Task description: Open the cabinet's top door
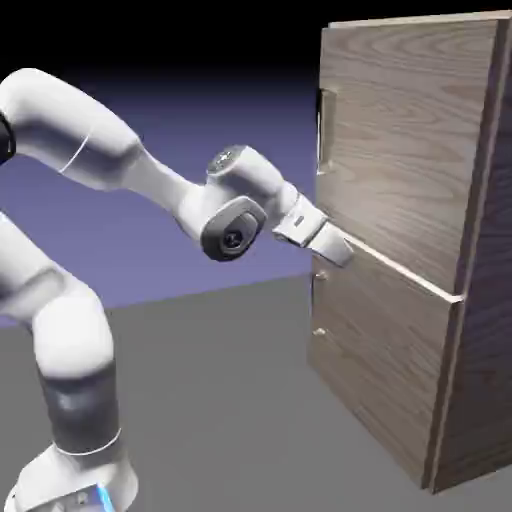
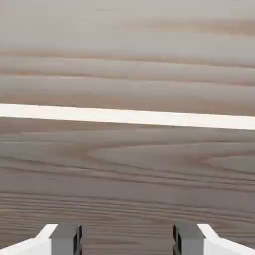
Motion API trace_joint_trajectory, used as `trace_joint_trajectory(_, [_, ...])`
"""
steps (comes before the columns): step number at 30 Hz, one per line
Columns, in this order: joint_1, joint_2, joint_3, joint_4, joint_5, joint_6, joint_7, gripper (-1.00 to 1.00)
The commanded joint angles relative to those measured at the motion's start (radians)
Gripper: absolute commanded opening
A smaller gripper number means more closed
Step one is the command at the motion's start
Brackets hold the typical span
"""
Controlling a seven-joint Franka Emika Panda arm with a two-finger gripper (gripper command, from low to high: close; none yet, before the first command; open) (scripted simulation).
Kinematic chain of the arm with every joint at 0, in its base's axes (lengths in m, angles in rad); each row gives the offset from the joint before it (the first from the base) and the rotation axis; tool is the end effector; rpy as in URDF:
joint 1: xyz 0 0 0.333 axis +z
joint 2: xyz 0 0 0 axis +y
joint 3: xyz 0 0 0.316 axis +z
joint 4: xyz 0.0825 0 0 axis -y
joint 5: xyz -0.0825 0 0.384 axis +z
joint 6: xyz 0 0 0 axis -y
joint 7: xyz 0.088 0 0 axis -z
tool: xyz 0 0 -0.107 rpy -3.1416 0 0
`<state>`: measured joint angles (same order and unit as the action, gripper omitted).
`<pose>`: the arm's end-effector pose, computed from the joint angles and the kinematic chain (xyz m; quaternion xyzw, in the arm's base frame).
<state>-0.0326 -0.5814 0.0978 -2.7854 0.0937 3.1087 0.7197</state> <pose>0.3919 0.0195 0.4838 -0.8393 0.3239 -0.4056 0.1616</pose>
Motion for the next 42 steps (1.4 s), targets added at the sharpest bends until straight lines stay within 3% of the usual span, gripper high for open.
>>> trace_joint_trajectory(1, [-0.017,-0.004,0.036,0.009,0.035,0.027,-0.008,0.00])
trace_joint_trajectory(21, [-0.327,-0.083,0.716,0.180,0.686,0.524,-0.156,0.00])
trace_joint_trajectory(26, [-0.442,0.092,0.782,0.304,0.634,0.591,-0.184,0.00])
trace_joint_trajectory(27, [-0.442,0.092,0.782,0.304,0.634,0.591,-0.184,-1.00])
trace_joint_trajectory(42, [0.044,-0.049,0.275,0.054,0.260,0.584,-0.019,-1.00])
